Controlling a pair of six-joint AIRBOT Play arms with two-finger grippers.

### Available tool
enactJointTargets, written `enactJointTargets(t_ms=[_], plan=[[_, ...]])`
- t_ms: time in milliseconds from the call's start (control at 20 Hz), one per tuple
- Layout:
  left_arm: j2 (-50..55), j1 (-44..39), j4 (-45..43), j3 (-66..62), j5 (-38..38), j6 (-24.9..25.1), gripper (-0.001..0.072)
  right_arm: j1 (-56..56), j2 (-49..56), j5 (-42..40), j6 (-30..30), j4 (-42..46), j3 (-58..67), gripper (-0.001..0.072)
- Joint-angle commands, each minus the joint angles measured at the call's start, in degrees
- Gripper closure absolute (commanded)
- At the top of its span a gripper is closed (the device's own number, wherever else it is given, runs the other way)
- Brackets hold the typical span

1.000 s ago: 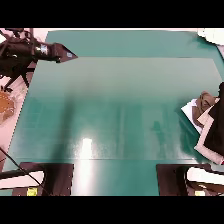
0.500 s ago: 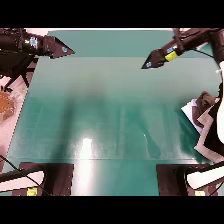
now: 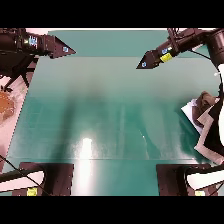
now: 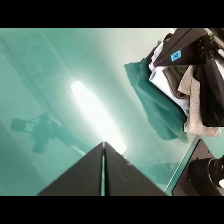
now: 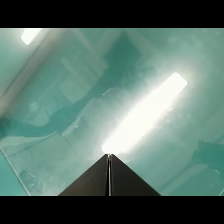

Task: Fold the shirts.

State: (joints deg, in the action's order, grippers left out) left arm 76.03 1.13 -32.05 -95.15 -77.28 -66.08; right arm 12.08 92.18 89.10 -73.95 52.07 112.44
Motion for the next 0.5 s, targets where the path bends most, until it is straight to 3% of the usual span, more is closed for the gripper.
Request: enactJointTargets(t_ms=[0,450], plan=[[-0.04,0.04,0.04,-0.07,0.39,0.04,0.0682,0.11,-0.85,-0.66,0.02,0.02,-2.62,0.069],[-0.04,0.04,0.04,-0.07,0.37,0.04,0.0682,0.11,-0.85,-0.63,0.02,0.02,-9.01,0.069]])
